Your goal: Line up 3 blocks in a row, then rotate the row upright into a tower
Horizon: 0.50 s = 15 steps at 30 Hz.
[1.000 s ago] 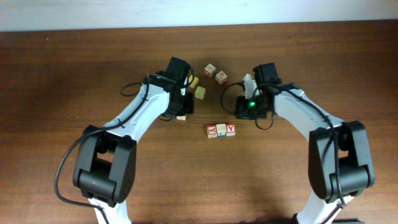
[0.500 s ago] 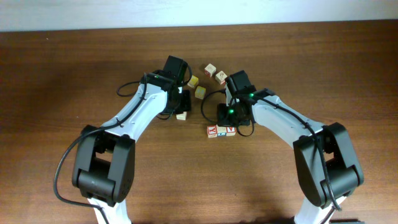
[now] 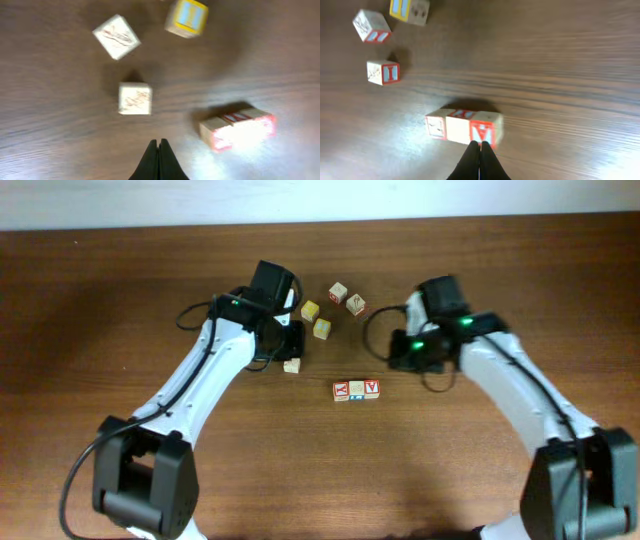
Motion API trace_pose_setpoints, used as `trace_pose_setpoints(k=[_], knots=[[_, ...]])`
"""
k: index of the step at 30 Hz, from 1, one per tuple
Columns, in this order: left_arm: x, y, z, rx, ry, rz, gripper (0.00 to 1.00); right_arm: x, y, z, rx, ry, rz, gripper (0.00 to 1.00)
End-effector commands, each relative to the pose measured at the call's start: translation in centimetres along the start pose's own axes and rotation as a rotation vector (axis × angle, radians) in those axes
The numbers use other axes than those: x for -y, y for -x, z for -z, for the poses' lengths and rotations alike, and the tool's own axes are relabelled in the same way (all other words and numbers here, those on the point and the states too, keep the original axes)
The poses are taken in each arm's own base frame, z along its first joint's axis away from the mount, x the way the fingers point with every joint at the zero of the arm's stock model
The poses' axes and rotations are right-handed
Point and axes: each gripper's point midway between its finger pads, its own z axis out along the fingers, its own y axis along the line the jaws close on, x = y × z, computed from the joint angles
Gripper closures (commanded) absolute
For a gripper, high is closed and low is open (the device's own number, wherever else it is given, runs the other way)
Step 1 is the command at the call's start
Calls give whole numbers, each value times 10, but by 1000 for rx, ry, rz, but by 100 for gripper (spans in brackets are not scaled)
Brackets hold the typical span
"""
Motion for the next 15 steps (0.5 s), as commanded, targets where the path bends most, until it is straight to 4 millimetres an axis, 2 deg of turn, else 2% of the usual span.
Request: trace_pose_setpoints(k=[1, 5, 8, 11, 15], knots=[[10, -35, -25, -87, -95, 7, 100, 8, -8, -13, -56, 86, 49, 96], [21, -62, -54, -119, -230, 56, 100, 20, -21, -43, -105, 93, 27, 96], [19, -76, -67, -128, -256, 79, 100, 26, -31, -53, -124, 93, 10, 96], [27, -84, -71, -141, -274, 60, 100, 26, -42, -59, -154, 98, -55, 96], [36, -83, -74, -119, -276, 4, 100, 23, -54, -77, -188, 96, -101, 96]])
